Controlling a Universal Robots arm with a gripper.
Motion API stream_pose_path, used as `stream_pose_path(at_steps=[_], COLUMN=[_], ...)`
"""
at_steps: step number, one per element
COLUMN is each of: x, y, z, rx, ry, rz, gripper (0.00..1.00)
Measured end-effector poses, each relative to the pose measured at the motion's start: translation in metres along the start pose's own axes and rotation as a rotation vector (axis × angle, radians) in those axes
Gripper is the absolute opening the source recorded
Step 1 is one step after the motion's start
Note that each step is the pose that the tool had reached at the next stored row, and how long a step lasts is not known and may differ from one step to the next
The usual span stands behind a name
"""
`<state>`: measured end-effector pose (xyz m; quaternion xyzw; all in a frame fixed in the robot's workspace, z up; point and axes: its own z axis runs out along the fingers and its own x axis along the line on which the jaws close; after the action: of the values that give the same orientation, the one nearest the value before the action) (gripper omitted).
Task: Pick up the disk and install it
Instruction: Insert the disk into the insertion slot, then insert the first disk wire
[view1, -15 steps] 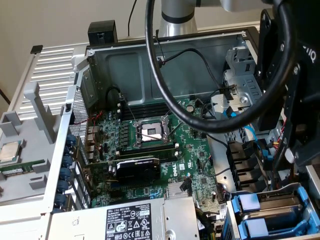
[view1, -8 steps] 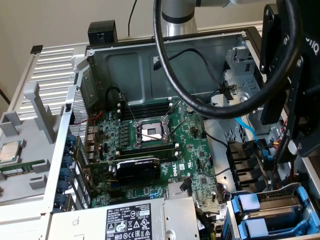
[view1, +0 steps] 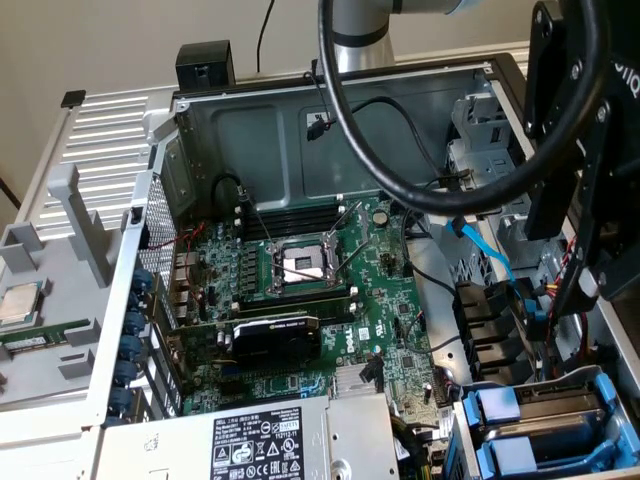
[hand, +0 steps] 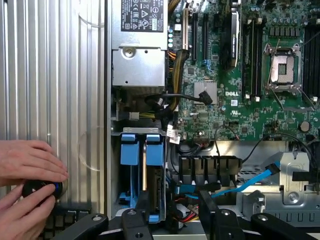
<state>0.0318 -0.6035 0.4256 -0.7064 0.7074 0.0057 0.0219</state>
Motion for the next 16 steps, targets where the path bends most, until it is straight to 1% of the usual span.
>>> stream_pose_path(at_steps=[14,16], x=[-0.0011,-0.0019], y=[-0.0004,-0.0008], z=[0.0000,0.0001], rx=[-0.0008,-0.0002], ry=[0.0001,0.0004], rz=[0.002,0.018], gripper=[0.51,0.51])
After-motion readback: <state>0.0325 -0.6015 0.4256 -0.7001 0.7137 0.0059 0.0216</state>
